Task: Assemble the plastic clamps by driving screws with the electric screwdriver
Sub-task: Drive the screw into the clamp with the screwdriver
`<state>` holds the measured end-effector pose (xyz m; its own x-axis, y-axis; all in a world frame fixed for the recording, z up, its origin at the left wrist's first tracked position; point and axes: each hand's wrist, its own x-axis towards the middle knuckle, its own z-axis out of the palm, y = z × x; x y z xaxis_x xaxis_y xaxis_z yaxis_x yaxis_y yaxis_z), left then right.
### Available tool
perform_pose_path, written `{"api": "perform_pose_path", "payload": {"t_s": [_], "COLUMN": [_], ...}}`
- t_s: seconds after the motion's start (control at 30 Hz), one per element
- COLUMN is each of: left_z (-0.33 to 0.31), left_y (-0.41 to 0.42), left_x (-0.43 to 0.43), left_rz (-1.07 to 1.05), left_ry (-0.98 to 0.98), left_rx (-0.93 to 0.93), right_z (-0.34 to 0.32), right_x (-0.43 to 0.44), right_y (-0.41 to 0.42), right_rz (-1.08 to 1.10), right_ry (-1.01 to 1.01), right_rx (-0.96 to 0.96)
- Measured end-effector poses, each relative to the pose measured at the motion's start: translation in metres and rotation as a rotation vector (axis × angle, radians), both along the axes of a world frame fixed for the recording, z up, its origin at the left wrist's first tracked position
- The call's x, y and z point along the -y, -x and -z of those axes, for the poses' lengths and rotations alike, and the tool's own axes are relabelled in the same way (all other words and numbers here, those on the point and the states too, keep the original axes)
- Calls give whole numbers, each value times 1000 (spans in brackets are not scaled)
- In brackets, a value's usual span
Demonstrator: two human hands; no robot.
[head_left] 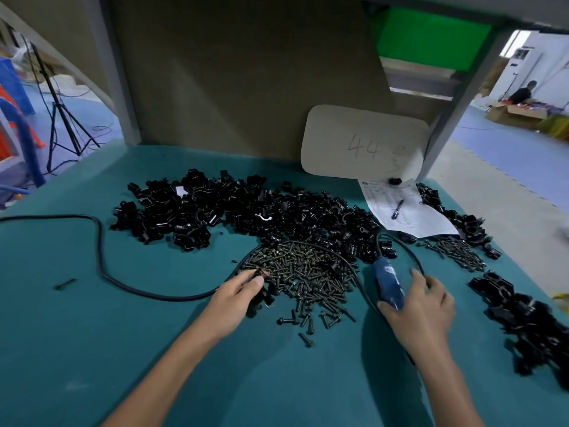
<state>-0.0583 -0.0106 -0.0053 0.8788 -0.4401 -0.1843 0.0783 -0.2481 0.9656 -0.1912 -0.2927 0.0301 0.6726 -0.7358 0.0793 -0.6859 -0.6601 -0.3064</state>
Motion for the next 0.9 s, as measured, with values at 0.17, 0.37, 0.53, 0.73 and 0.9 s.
{"api": "perform_pose_path", "payload": {"t_s": [0.17, 0.37, 0.53, 0.73, 0.9], "left_z": [2, 2, -5, -8, 0], "left_y": [1, 2, 6, 9, 7], "left_x": [2, 1, -2, -3, -4], "left_rz": [-50, -39, 49, 69, 48], "left_ry": [-34, -67, -55, 29, 8], "left_rx": [13, 70, 109, 194, 203], "right_z": [-8, 26, 27, 24, 20], "right_x": [-55, -105, -124, -130, -129], "right_y": [-4, -15, -26, -40, -53], "right_rz": [-471, -758, -767, -696, -605], "right_ry": [-97, -176, -441, -805, -894], "right_rx": [288, 89, 360, 398, 440]}}
